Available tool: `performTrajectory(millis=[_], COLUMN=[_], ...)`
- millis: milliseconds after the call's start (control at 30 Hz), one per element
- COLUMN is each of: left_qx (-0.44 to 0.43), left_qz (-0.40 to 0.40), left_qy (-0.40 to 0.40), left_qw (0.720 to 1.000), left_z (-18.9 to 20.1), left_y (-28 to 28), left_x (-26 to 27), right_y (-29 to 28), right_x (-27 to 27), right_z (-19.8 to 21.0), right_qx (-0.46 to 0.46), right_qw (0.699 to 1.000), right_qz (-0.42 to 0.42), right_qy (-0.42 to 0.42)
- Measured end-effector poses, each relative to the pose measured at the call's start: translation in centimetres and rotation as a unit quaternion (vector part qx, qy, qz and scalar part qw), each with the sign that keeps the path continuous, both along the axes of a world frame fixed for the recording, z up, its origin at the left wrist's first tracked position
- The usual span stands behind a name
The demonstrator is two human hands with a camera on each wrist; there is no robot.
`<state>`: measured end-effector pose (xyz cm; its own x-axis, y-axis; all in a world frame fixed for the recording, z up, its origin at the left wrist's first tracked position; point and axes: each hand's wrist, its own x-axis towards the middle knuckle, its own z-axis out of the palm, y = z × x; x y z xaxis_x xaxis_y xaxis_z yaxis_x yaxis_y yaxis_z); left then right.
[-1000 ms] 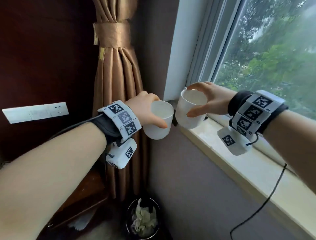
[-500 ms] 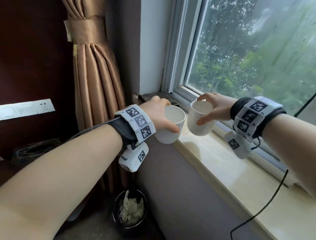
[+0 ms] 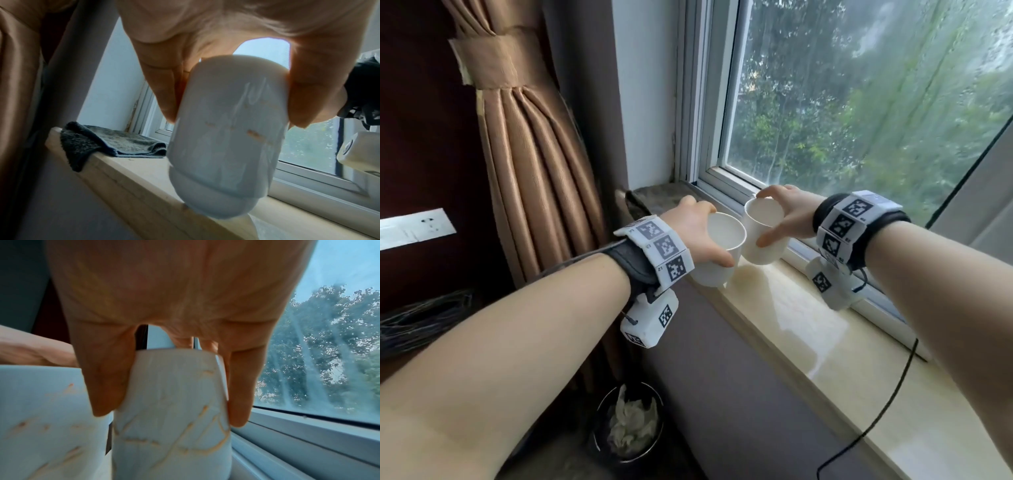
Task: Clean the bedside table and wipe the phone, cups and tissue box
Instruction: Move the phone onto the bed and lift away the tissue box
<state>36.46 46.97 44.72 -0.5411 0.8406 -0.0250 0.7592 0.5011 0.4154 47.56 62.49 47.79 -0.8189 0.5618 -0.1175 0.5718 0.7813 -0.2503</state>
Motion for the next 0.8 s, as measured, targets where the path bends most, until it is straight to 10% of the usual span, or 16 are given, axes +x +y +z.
performTrajectory(millis=[800], left_qx=[-0.022], left_qz=[0.020], left_qy=[-0.025], left_qw=[0.999], left_z=[-0.9], left_y=[3.4], left_x=[-4.8], right_y=[3.9], right_x=[-6.8], right_z=[-0.8], right_qx=[-0.049], right_qw=[0.995], right_qz=[0.069], right_qy=[-0.043])
